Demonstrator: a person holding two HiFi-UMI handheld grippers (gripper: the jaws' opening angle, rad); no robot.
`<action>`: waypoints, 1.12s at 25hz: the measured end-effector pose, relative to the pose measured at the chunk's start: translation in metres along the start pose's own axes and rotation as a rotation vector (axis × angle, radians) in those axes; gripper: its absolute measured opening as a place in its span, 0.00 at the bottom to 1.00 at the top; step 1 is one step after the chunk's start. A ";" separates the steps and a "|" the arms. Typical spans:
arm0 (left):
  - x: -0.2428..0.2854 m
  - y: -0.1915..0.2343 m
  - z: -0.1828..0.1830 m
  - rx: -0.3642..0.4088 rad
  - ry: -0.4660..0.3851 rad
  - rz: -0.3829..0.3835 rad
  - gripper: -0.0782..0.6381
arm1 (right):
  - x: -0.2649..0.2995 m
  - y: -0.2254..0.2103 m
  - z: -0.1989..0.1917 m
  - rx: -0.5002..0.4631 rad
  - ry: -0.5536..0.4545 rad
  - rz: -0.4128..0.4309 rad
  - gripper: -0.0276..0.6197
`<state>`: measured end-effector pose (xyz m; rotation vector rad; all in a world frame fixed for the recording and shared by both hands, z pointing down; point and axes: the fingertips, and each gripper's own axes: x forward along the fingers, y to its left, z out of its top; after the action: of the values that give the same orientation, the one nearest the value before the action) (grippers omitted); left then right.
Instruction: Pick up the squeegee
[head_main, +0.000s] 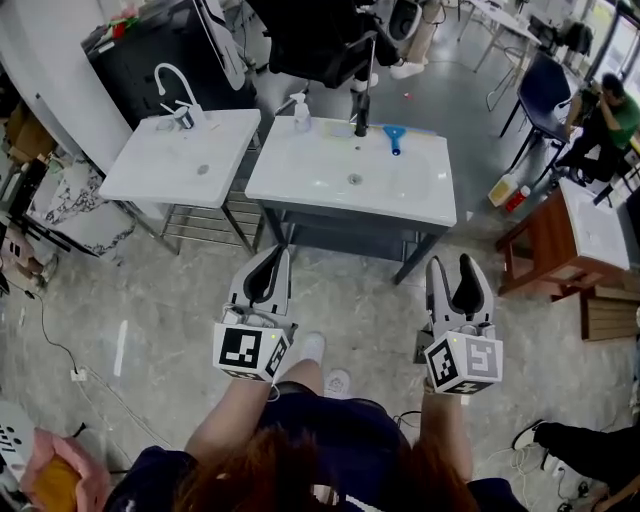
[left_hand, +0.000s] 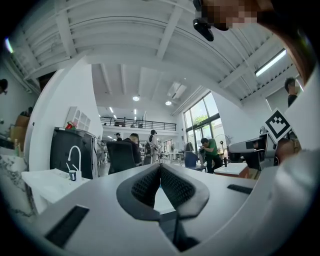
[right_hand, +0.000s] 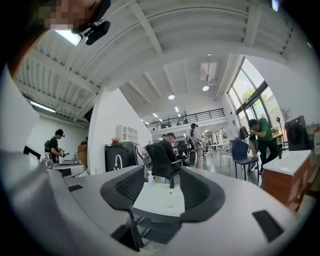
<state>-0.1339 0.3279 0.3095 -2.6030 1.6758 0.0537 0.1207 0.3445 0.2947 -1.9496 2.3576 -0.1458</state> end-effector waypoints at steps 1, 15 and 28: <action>0.003 0.002 -0.002 -0.002 0.003 0.001 0.14 | 0.003 0.000 0.000 -0.001 -0.001 0.000 0.42; 0.135 0.059 -0.015 -0.026 -0.001 -0.072 0.14 | 0.128 -0.016 0.008 -0.032 0.009 -0.028 0.42; 0.289 0.152 -0.013 -0.027 -0.031 -0.146 0.14 | 0.286 -0.014 0.027 -0.007 -0.041 -0.074 0.41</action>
<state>-0.1526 0.0016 0.3038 -2.7204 1.4813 0.1108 0.0842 0.0599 0.2701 -2.0244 2.2645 -0.1004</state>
